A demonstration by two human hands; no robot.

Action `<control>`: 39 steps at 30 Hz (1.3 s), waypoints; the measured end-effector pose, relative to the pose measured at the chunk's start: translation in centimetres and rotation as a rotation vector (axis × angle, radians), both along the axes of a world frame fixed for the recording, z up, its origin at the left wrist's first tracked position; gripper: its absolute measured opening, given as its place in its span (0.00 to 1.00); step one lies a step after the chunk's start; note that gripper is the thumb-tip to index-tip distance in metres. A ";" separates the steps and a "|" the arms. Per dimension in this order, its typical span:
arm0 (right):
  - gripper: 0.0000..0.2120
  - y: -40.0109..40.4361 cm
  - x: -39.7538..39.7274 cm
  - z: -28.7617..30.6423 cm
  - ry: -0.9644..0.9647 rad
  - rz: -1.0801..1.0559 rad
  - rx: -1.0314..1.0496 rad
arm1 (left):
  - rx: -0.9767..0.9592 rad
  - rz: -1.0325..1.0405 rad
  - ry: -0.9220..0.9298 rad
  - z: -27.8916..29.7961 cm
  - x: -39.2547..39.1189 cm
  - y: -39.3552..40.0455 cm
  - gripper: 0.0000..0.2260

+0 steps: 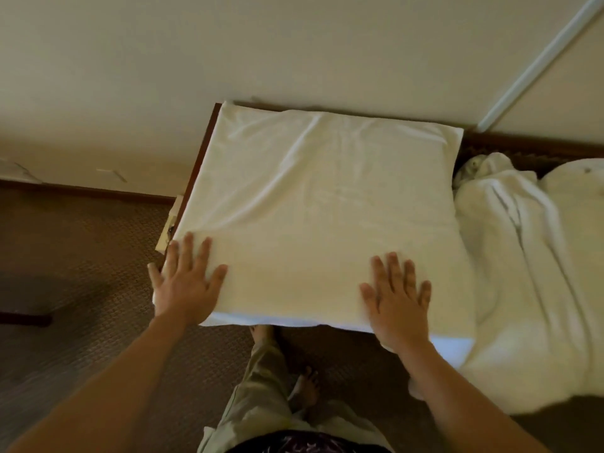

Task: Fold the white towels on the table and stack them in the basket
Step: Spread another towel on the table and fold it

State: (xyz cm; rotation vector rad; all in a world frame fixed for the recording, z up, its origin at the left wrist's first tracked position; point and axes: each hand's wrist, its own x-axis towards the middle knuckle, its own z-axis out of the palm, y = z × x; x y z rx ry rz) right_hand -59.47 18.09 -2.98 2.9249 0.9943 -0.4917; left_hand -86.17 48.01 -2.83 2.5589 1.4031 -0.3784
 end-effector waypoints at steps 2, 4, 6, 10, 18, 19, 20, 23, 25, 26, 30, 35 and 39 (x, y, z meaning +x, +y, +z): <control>0.33 -3.7 1.9 0.4 0.024 -0.202 -0.006 | -0.031 0.160 0.011 0.5 0.1 -0.1 0.35; 0.32 -5.3 2.2 0.5 0.040 -0.396 -0.002 | -0.023 0.345 -0.029 1.0 1.4 -1.2 0.35; 0.33 -4.3 1.0 0.8 0.009 -0.437 0.042 | -0.002 0.257 -0.096 1.4 3.9 -4.0 0.33; 0.32 0.4 -4.1 0.2 0.042 0.039 0.130 | -0.094 -0.380 -0.176 1.2 11.9 -12.9 0.30; 0.28 -8.7 2.7 0.0 0.043 -0.288 0.095 | -0.007 -0.380 -0.064 -0.5 10.8 -9.5 0.34; 0.28 -10.5 3.5 0.1 0.078 -0.380 0.102 | 0.007 -0.317 -0.064 -0.5 9.3 -8.0 0.35; 0.27 -11.7 4.1 0.1 0.117 -0.465 0.113 | 0.014 -0.252 -0.061 -0.5 7.9 -6.6 0.36; 0.28 -11.3 4.1 0.2 0.077 -0.653 0.069 | -0.029 0.012 -0.044 -0.3 5.5 -4.0 0.38; 0.30 -8.4 2.7 0.5 -0.041 -0.627 0.096 | -0.045 0.192 -0.064 0.1 5.9 -4.4 0.37; 0.31 -6.5 1.5 0.7 -0.078 -0.541 0.140 | -0.035 0.185 -0.079 0.3 6.6 -5.3 0.35; 0.30 2.0 -4.2 0.4 0.034 0.057 0.214 | -0.083 -0.327 -0.123 0.5 10.3 -10.9 0.32; 0.29 3.0 -2.5 0.1 0.063 0.183 0.081 | -0.038 -0.259 -0.073 -0.5 8.2 -6.5 0.33; 0.30 -0.4 2.3 0.9 0.072 -0.237 -0.034 | -0.022 0.174 -0.034 -0.3 1.8 1.2 0.37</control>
